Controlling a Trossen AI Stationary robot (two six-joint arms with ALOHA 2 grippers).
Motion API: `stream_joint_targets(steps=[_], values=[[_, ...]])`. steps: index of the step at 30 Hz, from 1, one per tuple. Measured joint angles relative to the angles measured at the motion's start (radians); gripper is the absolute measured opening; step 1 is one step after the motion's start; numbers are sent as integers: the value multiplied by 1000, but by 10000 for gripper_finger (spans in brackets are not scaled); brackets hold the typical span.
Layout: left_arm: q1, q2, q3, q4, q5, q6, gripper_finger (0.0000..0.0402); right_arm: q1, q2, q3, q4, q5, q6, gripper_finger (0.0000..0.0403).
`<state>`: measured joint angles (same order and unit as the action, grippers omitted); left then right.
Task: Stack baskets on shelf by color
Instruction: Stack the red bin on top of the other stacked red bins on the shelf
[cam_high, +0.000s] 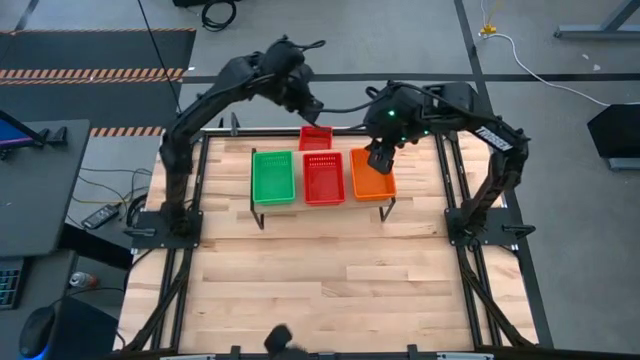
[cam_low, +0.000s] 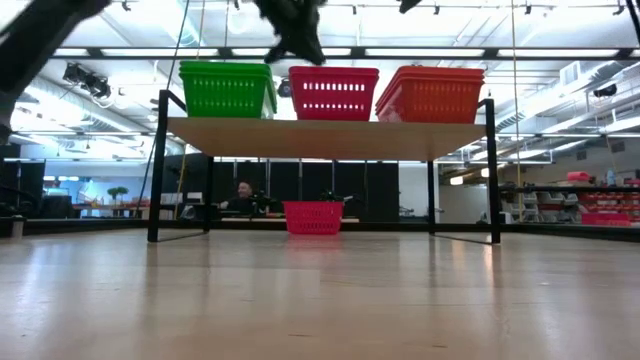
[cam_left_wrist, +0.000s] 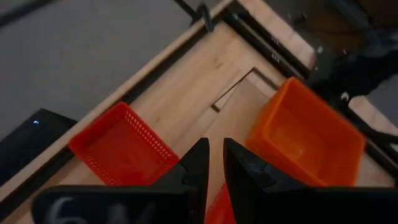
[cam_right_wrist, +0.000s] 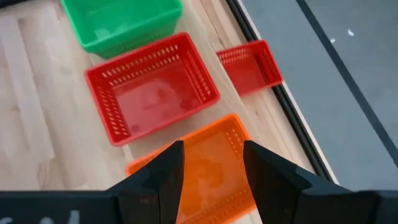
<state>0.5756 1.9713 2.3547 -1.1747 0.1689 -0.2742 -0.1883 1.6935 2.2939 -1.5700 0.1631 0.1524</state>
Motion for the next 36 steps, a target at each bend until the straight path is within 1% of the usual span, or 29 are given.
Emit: stream_joint_targets(steps=[2, 5, 10, 14, 17, 20, 23, 25, 27, 29, 33, 36], values=[[38, 37, 0, 1, 54, 48, 53, -15, -14, -29, 0, 0, 7, 172], [89, 79, 0, 3, 82, 145, 53, -40, -35, -94, 9, 1, 40, 172], [165, 123, 0, -11, 128, 318, 54, -81, -53, -271, 71, -13, 158, 171], [221, 176, 0, -51, 200, 403, 73, -90, -62, -419, 155, -71, 249, 171], [250, 229, 0, -103, 217, 451, 96, -88, -60, -514, 217, -133, 336, 171], [264, 276, 0, -138, 215, 501, 122, -71, -60, -582, 257, -189, 401, 171], [264, 312, 0, -124, 201, 493, 146, -47, -60, -616, 261, -205, 449, 171], [260, 328, 0, -88, 158, 490, 161, -32, -60, -628, 259, -205, 476, 171], [249, 340, 0, -46, 93, 505, 171, -20, -60, -628, 261, -205, 492, 171], [239, 356, 0, -7, 54, 531, 179, -6, -60, -627, 261, -205, 503, 171], [209, 383, 0, 51, 44, 548, 187, 18, -64, -626, 255, -208, 503, 171], [184, 409, 1, 52, 32, 548, 187, 33, -79, -626, 232, -208, 502, 171]])
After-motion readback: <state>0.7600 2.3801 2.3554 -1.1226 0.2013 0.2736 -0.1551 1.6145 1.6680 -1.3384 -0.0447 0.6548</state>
